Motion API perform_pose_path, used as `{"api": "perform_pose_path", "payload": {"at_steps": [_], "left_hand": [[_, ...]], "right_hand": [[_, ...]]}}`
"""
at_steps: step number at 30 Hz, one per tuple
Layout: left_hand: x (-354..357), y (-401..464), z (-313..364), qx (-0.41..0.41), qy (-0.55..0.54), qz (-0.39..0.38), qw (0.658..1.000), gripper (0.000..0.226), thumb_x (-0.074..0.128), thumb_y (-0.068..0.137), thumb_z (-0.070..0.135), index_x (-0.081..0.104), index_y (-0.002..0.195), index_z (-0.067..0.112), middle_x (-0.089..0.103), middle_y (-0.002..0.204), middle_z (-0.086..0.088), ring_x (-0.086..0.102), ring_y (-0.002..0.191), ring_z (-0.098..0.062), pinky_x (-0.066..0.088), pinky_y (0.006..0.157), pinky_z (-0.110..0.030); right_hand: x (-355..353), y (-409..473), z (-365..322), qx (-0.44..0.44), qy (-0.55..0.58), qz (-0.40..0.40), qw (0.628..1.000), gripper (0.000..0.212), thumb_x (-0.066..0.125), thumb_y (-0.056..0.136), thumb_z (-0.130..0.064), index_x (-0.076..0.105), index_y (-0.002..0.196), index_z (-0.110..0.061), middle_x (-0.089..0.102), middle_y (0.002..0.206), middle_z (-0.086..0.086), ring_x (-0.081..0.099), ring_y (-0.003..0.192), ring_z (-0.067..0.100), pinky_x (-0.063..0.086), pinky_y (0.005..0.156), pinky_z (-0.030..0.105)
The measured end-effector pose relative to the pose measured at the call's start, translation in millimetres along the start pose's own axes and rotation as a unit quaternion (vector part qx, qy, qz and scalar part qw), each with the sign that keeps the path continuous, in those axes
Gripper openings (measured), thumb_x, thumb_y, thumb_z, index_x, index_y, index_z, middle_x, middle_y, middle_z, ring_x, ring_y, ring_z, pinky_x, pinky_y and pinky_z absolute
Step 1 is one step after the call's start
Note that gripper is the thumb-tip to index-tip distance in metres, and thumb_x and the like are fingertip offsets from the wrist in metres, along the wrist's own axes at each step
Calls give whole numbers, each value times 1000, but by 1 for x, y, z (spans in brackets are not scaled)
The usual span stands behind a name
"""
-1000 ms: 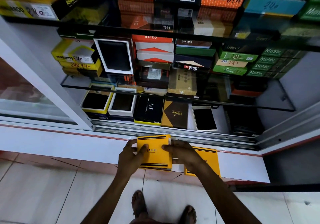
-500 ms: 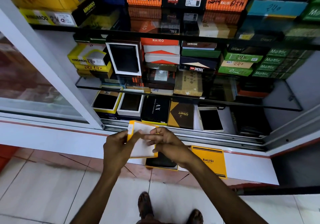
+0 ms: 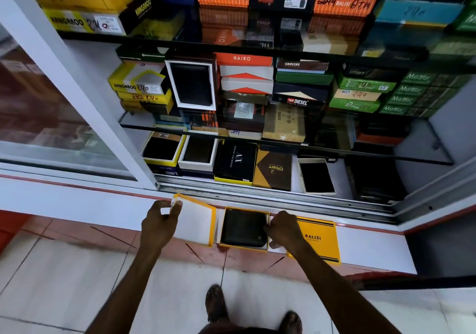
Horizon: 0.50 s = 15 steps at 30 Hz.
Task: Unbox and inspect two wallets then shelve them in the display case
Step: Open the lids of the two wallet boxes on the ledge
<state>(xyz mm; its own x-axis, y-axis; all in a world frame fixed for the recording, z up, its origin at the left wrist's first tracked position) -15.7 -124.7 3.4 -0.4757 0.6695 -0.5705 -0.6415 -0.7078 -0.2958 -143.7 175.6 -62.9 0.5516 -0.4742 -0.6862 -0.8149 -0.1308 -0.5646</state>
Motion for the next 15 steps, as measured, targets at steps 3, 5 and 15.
{"api": "perform_pose_path", "payload": {"at_steps": [3,5,15], "left_hand": [[9,8,-9,-22,-7,-27,999,38,58,90,47,61,109,15,64,101,-11,60,90,-31,52,89,-46],[12,11,-15,-40,-12,-35,999,35,60,89,45,63,108,16,67,102,-20,63,91,-38,53,85,-45],[42,11,-22,-55,-38,-79,995,5,70,86,30,73,83,26,73,95,-9,65,84,-30,56,85,-47]], "right_hand": [[5,6,0,8,-22,-25,999,13,66,81,-20,64,77,-8,78,90,11,70,70,20,57,67,26],[3,3,-1,19,5,-22,1000,19,71,78,-14,68,87,3,79,83,11,74,70,20,60,71,29],[-38,-23,-3,-18,133,14,991,21,65,86,-11,68,73,6,72,55,13,71,48,14,60,69,28]]}}
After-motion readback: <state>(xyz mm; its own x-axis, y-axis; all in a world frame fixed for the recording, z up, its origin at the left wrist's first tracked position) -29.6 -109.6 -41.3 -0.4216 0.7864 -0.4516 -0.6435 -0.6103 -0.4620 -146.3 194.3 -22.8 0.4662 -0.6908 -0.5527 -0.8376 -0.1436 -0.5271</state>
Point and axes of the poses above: each hand's wrist, its own y-axis towards the middle knuckle, its own x-axis out of the palm, z = x × y, the point moved 6 cm from there along y, towards the middle knuckle
